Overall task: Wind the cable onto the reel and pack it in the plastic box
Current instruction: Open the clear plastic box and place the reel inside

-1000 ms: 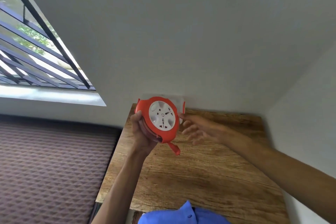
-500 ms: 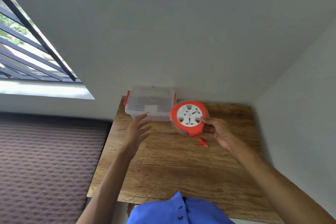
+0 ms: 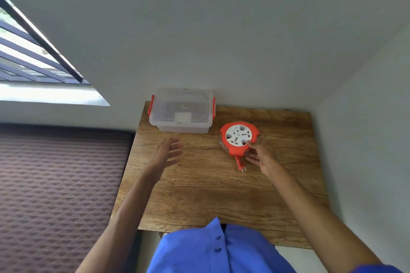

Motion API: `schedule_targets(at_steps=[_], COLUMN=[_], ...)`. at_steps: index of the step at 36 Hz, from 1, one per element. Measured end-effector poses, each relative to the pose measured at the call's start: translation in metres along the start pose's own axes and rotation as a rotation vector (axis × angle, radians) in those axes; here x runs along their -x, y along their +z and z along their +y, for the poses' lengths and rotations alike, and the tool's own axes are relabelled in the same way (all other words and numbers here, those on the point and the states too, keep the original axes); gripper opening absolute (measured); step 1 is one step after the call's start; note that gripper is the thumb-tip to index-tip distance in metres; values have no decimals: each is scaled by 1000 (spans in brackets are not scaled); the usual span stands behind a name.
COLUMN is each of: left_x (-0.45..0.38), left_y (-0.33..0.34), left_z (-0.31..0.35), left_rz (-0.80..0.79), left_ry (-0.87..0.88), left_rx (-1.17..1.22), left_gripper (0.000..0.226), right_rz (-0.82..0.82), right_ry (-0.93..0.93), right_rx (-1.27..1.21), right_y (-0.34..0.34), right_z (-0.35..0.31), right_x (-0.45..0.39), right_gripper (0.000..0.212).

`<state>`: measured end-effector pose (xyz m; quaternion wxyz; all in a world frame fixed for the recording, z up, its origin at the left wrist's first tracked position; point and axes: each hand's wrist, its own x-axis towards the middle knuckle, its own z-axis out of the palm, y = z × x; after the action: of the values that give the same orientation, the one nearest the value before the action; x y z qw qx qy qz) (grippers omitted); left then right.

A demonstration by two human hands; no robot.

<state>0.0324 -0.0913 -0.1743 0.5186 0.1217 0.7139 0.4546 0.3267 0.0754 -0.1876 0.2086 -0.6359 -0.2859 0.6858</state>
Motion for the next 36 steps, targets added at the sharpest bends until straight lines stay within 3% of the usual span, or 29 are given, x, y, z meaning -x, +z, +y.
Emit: schedule_targets(at_steps=[5, 10, 13, 16, 18, 23, 26, 29, 32, 36], left_x=[-7, -22, -36, -54, -65, -97, -112, -120, -126, -134], left_y=[-12, -33, -42, -46, -48, -59, -64, -68, -76, -86], left_z=[-10, 0, 14, 37, 53, 82, 86, 85, 81, 78], left_rz=[73, 244, 438, 588, 579, 485, 477, 466, 478, 420], left_ry=[-15, -7, 75, 150, 184, 177, 208, 264, 252, 130], left_rx=[9, 30, -9, -63, -58, -211, -258, -333, -349, -169], left_gripper=[29, 27, 15, 10, 16, 33, 32, 32, 50, 50], right_rz=[101, 426, 451, 293, 216, 193, 246, 266, 298, 269], right_ry=[1, -378, -592, -626, -608, -514, -646, -770, -660, -463], right_rx=[181, 841, 811, 663, 600, 476, 531, 617, 629, 510], right_y=[-1, 11, 40, 82, 111, 157, 164, 168, 171, 167], right_z=[8, -7, -29, -55, -68, -76, -72, -66, -61, -54], right_x=[-9, -17, -21, -23, -28, -43, -44, -41, -47, -59], right_gripper=[41, 30, 22, 34, 36, 18, 13, 27, 33, 30])
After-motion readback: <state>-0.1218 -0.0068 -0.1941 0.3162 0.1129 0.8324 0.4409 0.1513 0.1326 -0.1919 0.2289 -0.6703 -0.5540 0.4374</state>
